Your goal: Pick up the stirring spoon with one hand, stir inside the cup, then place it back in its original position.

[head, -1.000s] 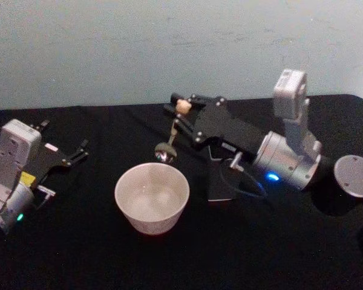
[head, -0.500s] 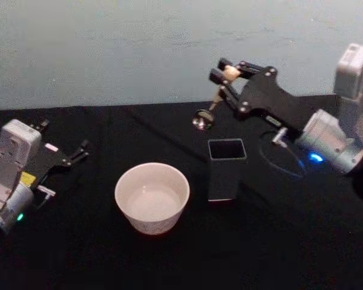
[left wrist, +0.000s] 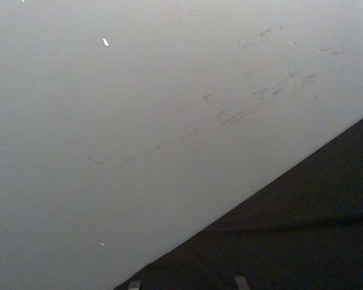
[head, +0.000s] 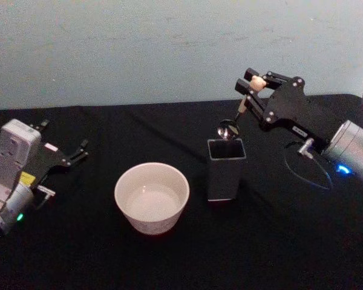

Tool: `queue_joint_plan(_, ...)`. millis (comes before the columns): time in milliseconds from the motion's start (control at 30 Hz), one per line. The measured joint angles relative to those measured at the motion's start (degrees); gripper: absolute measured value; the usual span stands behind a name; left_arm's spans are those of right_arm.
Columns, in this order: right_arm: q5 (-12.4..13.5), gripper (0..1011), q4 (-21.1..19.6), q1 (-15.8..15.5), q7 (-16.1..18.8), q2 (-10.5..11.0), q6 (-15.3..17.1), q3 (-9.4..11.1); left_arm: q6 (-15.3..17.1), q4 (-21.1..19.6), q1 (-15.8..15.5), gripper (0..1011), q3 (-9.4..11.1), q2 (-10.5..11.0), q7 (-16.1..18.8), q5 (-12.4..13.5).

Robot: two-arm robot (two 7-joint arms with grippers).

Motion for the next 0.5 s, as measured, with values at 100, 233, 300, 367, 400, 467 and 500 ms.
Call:
queue_joint_plan(100,0.0,215,0.1,-0.3,0.0,0.0,0.3,0.0,0.0,0.0,0.0,1001,0.0,0.0,0.0,0.0)
queue_joint_plan(233,-0.1,215,0.5,-0.4,0.0,-0.1,0.8,-0.3,0.0,0.0,0.0,1001,0.0,0.0,0.0,0.0)
queue_joint_plan(300,-0.5,215,1.0,-0.3,0.0,-0.3,1.0,-0.6,0.0,0.0,0.0,1001,0.0,0.0,0.0,0.0)
queue_joint_plan(367,-0.7,215,1.4,-0.1,0.0,-0.5,1.2,-0.8,0.0,0.0,0.0,1001,0.0,0.0,0.0,0.0)
queue_joint_plan(400,-1.0,215,1.9,0.0,-0.1,-0.7,1.4,-1.1,0.0,0.0,0.0,1001,0.0,0.0,0.0,0.0)
queue_joint_plan(467,-1.3,215,2.4,0.2,-0.2,-0.9,1.7,-1.4,0.0,0.0,0.0,1001,0.0,0.0,0.0,0.0)
queue_joint_plan(500,-1.6,215,3.0,0.4,-0.3,-1.1,2.0,-1.7,0.0,0.0,0.0,1001,0.0,0.0,0.0,0.0)
